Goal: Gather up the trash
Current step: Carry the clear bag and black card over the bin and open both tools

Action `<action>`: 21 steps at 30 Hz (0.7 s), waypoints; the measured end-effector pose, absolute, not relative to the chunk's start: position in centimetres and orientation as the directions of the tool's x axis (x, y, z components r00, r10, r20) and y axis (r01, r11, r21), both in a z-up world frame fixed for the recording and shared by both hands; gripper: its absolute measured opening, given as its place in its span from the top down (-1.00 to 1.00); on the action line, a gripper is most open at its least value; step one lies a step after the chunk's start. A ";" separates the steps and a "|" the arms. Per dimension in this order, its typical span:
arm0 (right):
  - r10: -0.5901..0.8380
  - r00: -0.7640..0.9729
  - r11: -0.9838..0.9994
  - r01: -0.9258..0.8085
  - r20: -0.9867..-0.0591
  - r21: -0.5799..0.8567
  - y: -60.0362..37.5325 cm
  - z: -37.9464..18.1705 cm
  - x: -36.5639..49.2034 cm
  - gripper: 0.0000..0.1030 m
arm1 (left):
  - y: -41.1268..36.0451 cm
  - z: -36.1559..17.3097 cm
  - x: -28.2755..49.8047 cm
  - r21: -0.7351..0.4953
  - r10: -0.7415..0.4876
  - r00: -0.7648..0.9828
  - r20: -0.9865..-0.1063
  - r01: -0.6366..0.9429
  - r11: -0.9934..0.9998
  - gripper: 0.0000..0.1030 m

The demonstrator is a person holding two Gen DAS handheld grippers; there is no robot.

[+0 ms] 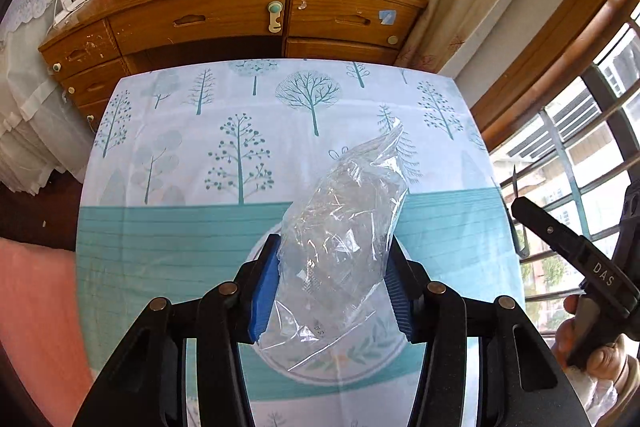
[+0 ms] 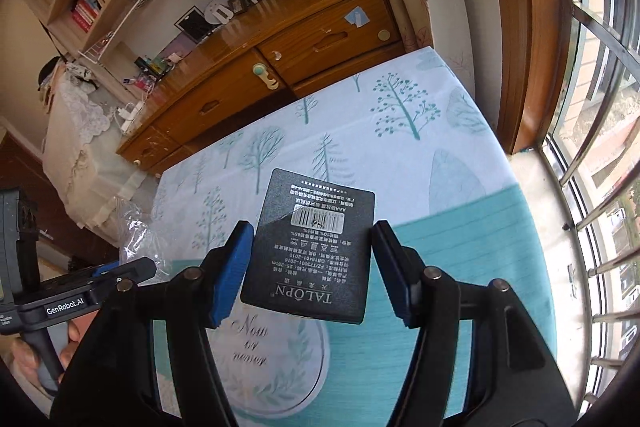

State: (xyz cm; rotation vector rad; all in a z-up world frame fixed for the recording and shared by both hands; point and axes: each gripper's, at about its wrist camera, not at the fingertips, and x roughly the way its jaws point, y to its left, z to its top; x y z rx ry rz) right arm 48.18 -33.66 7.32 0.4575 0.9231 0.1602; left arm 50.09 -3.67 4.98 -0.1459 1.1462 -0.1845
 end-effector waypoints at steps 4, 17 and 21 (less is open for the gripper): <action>0.346 0.615 0.881 0.045 -0.708 0.470 -31.1 9.9 40.0 -0.13 | -1.7 7.8 41.9 -0.244 -0.255 0.436 -0.863 0.082 0.966 0.05; 0.363 0.639 0.878 0.010 -0.678 0.479 -20.0 12.5 11.5 -0.13 | 3.5 7.1 15.2 -0.248 -0.288 0.432 -0.854 0.147 0.957 0.05; 0.366 0.569 0.890 0.017 -0.737 0.455 -17.9 10.3 5.5 -0.13 | 3.8 4.2 10.4 -0.267 -0.301 0.383 -0.874 0.139 0.954 0.05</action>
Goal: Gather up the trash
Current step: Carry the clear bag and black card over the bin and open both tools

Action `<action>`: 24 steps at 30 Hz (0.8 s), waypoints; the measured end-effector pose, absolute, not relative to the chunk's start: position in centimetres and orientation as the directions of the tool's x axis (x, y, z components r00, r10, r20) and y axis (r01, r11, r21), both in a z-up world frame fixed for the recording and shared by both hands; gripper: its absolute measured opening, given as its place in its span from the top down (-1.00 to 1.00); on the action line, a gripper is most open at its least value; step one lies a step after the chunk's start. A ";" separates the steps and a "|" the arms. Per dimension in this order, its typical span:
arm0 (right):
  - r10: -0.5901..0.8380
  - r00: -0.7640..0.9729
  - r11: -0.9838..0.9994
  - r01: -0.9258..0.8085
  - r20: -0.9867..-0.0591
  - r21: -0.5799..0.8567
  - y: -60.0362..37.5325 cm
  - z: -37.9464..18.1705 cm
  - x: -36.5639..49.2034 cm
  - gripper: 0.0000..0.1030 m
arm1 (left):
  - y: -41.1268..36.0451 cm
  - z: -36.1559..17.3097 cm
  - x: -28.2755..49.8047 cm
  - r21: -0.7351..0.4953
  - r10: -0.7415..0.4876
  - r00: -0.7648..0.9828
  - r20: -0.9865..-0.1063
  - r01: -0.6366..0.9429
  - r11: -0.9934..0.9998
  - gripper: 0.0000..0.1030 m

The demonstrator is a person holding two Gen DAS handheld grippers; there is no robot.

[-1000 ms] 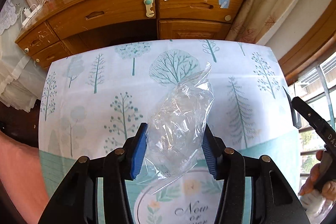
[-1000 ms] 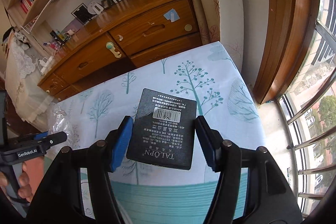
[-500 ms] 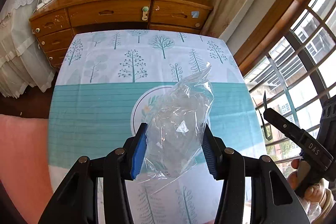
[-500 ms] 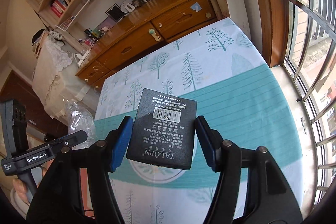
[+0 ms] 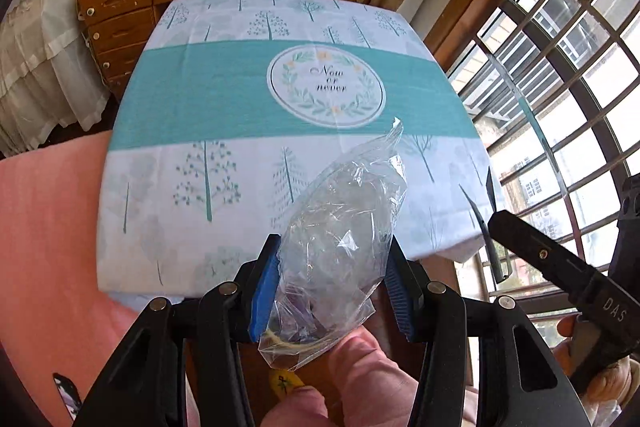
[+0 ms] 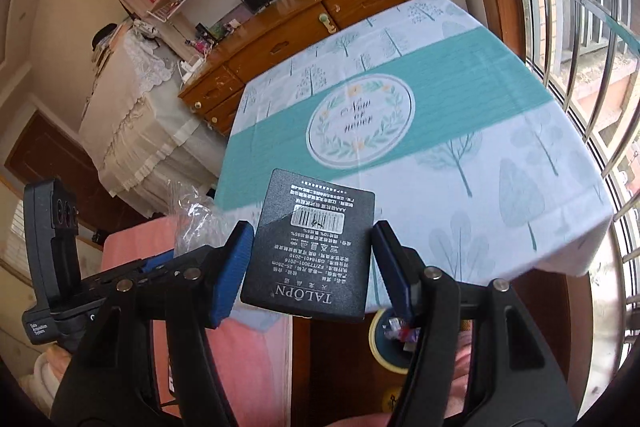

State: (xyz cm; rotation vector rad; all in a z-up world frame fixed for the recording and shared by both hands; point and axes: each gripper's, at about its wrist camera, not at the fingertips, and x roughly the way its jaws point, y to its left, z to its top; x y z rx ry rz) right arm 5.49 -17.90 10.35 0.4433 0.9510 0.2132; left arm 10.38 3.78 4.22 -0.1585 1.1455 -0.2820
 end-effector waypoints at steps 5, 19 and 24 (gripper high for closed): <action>0.359 0.467 0.904 0.043 -0.808 0.426 -17.2 5.9 0.4 -0.13 | 3.0 -0.4 6.1 -0.270 -0.294 0.327 -0.898 0.116 0.956 0.05; 0.370 0.275 0.898 0.139 -0.887 0.417 -19.8 -14.7 0.8 -0.14 | 0.4 -20.6 3.4 -0.225 -0.220 0.203 -0.954 -0.001 0.974 0.03; 0.373 0.247 0.891 0.172 -0.894 0.420 -20.0 -21.5 1.4 -0.14 | 0.0 -27.0 3.5 -0.204 -0.199 0.187 -0.962 -0.011 0.979 -0.01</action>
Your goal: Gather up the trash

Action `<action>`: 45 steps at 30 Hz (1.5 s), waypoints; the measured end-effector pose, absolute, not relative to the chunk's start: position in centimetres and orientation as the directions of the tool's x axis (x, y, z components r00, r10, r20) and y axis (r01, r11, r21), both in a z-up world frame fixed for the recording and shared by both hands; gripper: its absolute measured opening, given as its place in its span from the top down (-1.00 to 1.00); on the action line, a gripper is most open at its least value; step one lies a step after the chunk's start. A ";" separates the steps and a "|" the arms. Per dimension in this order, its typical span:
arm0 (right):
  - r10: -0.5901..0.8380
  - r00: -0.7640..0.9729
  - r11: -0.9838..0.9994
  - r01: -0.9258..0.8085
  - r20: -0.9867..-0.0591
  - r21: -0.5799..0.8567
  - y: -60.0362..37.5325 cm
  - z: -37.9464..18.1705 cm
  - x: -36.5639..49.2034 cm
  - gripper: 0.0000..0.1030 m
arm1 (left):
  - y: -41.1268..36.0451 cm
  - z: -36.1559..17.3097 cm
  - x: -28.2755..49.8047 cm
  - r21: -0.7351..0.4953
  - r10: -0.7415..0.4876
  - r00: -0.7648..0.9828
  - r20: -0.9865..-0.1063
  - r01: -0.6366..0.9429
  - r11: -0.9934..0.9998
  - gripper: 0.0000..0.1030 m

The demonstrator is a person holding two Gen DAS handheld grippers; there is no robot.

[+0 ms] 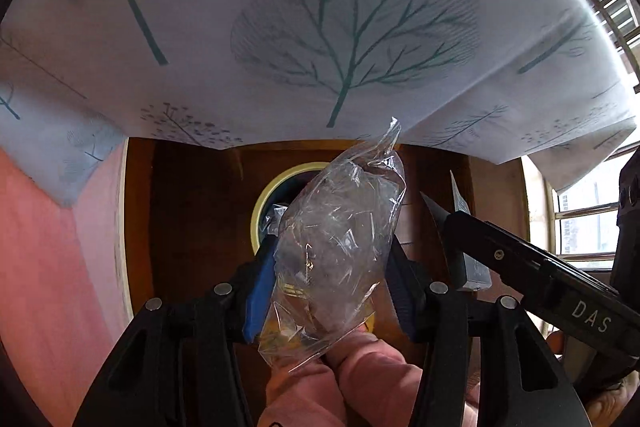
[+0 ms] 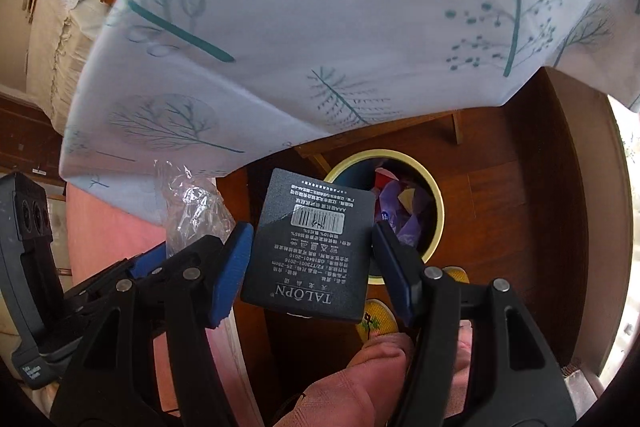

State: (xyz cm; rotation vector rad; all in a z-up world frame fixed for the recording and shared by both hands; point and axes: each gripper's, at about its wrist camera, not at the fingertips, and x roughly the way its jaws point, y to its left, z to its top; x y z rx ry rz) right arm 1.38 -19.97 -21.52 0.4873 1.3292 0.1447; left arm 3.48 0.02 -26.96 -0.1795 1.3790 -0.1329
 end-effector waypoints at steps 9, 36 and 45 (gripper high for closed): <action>0.364 0.190 0.892 0.212 -0.912 0.400 -20.2 -30.6 2.8 -0.17 | 0.3 -34.7 3.8 -0.206 -0.196 0.148 -0.969 -0.056 0.977 -0.54; 0.263 0.236 0.949 0.112 -0.936 0.295 -18.2 -23.3 2.9 -0.40 | 3.2 -23.5 3.9 -0.170 -0.144 0.247 -0.958 -0.084 0.982 -0.68; 0.234 0.286 0.962 0.067 -0.929 0.263 -17.8 -14.1 2.9 -0.40 | 3.6 -14.8 3.5 -0.157 -0.125 0.314 -0.941 -0.078 0.985 -0.68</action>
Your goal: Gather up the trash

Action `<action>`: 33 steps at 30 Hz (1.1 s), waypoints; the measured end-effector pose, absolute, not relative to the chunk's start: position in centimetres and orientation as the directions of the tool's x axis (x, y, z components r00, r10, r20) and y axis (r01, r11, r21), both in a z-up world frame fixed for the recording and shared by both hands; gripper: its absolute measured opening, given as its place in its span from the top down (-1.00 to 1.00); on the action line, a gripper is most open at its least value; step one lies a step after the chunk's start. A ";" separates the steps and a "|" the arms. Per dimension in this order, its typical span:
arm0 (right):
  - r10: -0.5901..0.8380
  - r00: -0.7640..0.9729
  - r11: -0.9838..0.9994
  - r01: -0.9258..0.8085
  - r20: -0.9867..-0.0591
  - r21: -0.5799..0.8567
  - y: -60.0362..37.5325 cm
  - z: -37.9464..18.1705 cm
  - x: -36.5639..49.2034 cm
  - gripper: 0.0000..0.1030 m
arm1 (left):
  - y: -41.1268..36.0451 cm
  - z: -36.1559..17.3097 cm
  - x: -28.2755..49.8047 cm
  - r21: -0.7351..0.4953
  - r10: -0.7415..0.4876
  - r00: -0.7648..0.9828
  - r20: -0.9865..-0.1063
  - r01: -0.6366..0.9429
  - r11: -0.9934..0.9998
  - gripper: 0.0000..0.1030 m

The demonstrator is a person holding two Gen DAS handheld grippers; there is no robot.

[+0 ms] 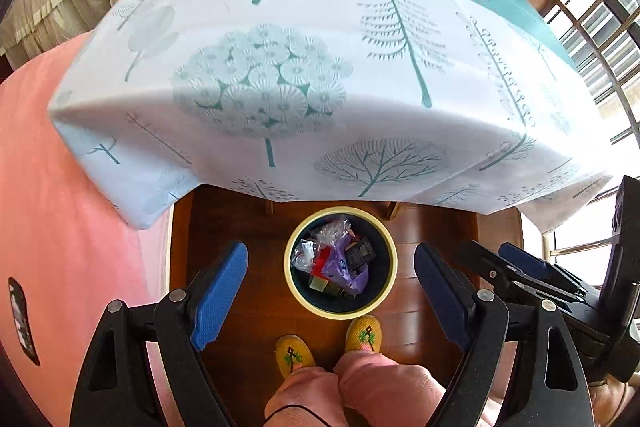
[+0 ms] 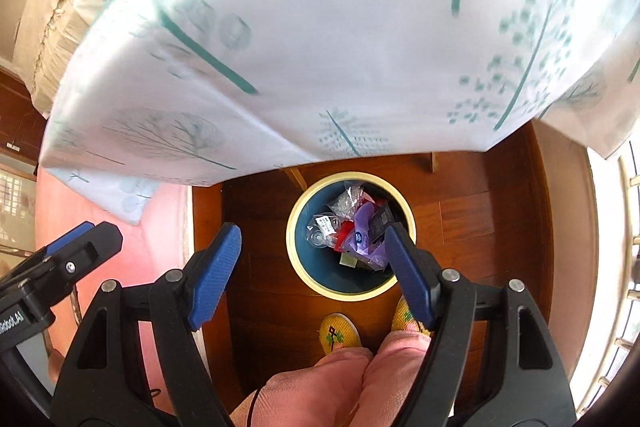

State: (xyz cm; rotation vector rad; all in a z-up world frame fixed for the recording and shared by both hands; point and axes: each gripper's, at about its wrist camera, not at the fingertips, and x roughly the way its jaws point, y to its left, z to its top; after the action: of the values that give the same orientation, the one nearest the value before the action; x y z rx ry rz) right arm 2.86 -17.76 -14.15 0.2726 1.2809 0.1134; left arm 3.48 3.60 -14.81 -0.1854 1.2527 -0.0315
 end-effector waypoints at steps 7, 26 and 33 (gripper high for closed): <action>0.217 0.374 0.970 0.018 -0.902 0.241 -16.7 -4.0 2.1 -0.40 | 3.7 -7.2 2.6 -0.107 -0.082 0.390 -0.917 -0.042 0.993 -0.68; 0.139 0.625 0.988 -0.031 -0.768 0.154 -15.3 20.4 -0.2 -0.40 | 1.7 14.8 1.4 -0.029 -0.025 0.616 -0.787 0.003 1.000 -0.68; 0.125 0.653 0.991 -0.048 -0.747 0.124 -14.5 23.2 -1.5 -0.40 | 1.6 17.2 0.9 -0.035 -0.018 0.617 -0.787 -0.016 0.999 -0.68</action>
State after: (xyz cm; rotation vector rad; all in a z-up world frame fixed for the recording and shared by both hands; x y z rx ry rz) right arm -1.47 -14.53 23.19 0.0962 0.8544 0.0986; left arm 0.94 1.57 17.18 -0.0394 0.9056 -0.0012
